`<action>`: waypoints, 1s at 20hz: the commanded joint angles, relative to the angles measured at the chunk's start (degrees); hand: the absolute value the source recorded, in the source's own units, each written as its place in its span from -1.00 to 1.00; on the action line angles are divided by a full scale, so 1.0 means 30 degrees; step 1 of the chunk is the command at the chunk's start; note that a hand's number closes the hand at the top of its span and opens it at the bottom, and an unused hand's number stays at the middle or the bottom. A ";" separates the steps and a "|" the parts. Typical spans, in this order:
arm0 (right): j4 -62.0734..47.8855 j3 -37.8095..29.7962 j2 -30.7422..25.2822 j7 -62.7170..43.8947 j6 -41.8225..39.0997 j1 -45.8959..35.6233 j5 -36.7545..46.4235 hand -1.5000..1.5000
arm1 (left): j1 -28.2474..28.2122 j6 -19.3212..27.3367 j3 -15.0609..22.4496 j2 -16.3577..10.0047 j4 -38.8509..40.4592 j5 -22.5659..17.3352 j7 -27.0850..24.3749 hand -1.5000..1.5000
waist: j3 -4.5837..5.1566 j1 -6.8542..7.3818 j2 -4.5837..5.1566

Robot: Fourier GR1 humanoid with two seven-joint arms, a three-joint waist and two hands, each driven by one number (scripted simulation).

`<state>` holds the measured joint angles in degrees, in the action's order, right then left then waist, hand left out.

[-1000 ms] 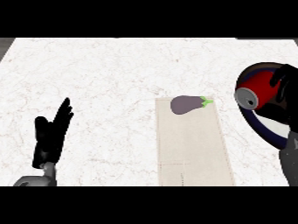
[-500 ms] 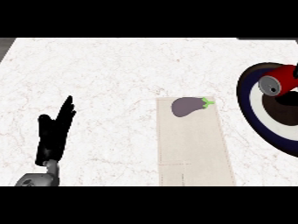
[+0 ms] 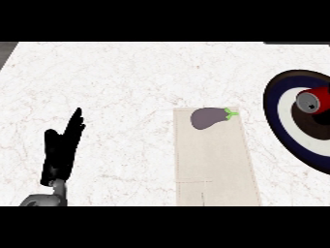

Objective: Pick the can from the placemat and place it in the plate

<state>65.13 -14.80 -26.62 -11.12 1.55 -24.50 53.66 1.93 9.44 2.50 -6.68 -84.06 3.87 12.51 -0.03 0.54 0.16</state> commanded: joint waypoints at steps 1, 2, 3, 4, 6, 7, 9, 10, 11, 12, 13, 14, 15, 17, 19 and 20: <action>-0.2602 -0.0155 -0.0452 0.0890 -0.1314 -0.0290 -0.0552 -1.00 | -0.0489 0.0422 0.0256 0.0236 -0.0986 0.0382 0.0340 0.00 | -0.0001 0.0054 -0.0018; -0.2698 -0.0370 -0.1028 0.0602 -0.2568 -0.0754 -0.0892 -1.00 | -0.0462 -0.0176 0.0016 -0.0198 -0.0799 0.0085 0.0390 0.00 | 0.0005 0.0013 -0.0027; -0.2698 -0.0315 -0.1429 0.1419 -0.2980 -0.0718 -0.1107 -1.00 | 0.0302 -0.0264 -0.0142 -0.0109 0.0621 0.0160 -0.0043 0.00 | 0.0011 -0.0102 -0.0019; -0.3649 -0.0256 -0.0977 0.2855 -0.1994 -0.0823 -0.1332 -1.00 | 0.0010 -0.0311 -0.0583 -0.0287 0.0390 -0.0109 -0.0410 0.00 | 0.0005 -0.0021 -0.0008; -0.3775 -0.0657 -0.1711 0.4903 -0.1926 -0.0298 -0.1940 -1.00 | -0.0084 -0.0547 -0.0496 -0.0442 -0.0703 -0.0212 0.0575 0.00 | -0.0001 -0.0046 -0.0029; -0.3313 -0.0441 -0.0455 0.5125 -0.1108 -0.0319 -0.2230 -1.00 | -0.0782 -0.0610 -0.0243 -0.0241 -0.0877 -0.0252 0.0216 0.00 | -0.0003 0.0000 -0.0035; -0.2045 -0.1168 -0.0571 0.6272 -0.2071 -0.0641 -0.3891 -1.00 | -0.0257 -0.0526 -0.0395 -0.0011 0.0394 -0.0267 -0.0361 0.00 | 0.0007 -0.0219 -0.0050; -0.1824 -0.2034 -0.0742 0.6889 -0.2156 -0.0722 -0.4929 -1.00 | -0.0327 -0.0256 -0.0636 -0.0097 -0.0187 -0.0287 -0.0201 0.00 | -0.0001 -0.0242 -0.0084; -0.1217 -0.2857 -0.0124 0.7895 -0.1911 -0.0599 -0.6327 -1.00 | -0.0479 -0.0373 -0.0799 -0.0274 0.0524 -0.0268 -0.0593 0.00 | -0.0008 -0.0526 -0.0126; -0.1142 -0.3501 0.0438 0.7883 -0.1585 -0.0949 -0.7154 -1.00 | -0.0129 -0.0335 -0.0562 -0.0281 0.0141 -0.0062 -0.0277 0.00 | -0.0023 -0.0495 -0.0138; -0.0800 -0.4601 0.0335 0.8397 -0.2168 -0.1046 -0.8668 -1.00 | -0.0545 -0.0562 -0.0753 -0.0408 -0.0211 -0.0412 -0.0322 0.00 | -0.0033 -0.0635 -0.0257; -0.0901 -0.4939 0.0493 0.8543 -0.2479 -0.0993 -0.9285 -1.00 | -0.0080 -0.0184 -0.0371 -0.0220 -0.0887 -0.0042 0.0805 0.00 | -0.0043 -0.0520 -0.0216; -0.0650 -0.5186 0.0850 0.8806 -0.2472 -0.0545 -0.9787 -1.00 | -0.0532 -0.0312 -0.0581 -0.0163 -0.0018 -0.0176 -0.0126 0.00 | -0.0008 -0.0499 -0.0148; -0.1209 -0.6629 -0.0317 0.8541 -0.3750 -0.1083 -1.1358 -1.00 | -0.0977 0.0244 -0.0063 0.0358 -0.0298 0.0426 -0.0745 0.00 | -0.0002 -0.0341 -0.0116; -0.0980 -0.7037 -0.0285 0.9389 -0.5134 0.0210 -1.2635 -1.00 | -0.0220 -0.0151 -0.0493 -0.0083 0.0094 0.0148 -0.0281 0.00 | 0.0005 -0.0412 -0.0097; -0.1420 -0.7098 -0.0574 0.9021 -0.4982 0.0008 -1.2665 -1.00 | -0.0242 -0.0008 -0.0174 0.0055 -0.1026 0.0250 0.1172 0.00 | 0.0001 -0.0223 -0.0081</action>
<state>61.52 -32.64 -27.10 14.72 -9.86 -25.49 21.54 0.89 8.92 1.29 -6.91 -85.26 3.96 13.22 -0.04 -0.60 -0.20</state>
